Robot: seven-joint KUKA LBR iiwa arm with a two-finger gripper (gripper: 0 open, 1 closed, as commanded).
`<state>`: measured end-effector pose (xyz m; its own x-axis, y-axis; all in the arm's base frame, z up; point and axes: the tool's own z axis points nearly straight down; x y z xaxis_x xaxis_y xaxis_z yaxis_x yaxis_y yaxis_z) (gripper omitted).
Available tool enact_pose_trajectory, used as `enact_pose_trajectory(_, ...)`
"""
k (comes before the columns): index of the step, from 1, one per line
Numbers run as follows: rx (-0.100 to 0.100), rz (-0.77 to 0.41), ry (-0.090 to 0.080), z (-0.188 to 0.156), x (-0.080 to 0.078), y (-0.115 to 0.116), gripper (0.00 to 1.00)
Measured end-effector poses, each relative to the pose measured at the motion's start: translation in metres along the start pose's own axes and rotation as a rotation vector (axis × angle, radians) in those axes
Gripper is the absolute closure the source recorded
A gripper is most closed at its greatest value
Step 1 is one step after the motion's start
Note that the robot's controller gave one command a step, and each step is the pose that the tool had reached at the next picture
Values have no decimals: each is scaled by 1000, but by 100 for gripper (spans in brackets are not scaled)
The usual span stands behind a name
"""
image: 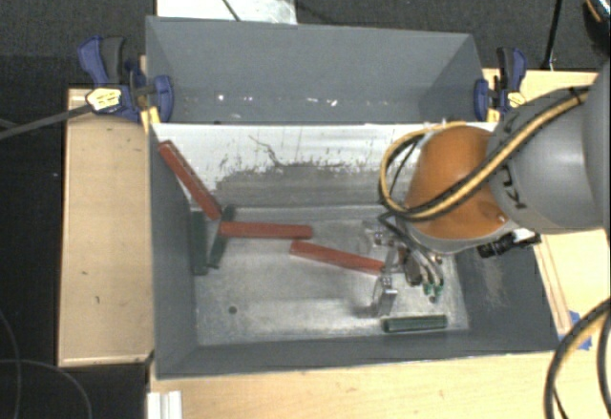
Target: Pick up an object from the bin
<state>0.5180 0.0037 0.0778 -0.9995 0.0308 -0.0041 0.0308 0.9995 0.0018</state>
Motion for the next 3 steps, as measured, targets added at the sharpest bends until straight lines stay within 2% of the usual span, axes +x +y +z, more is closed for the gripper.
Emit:
enact_pose_trajectory(1, 0, 1, 0, 0, 0, 0, 100)
enact_pose_trajectory(2, 0, 1, 0, 0, 0, 0, 0)
enact_pose_trajectory(3, 0, 2, 0, 0, 0, 0, 100)
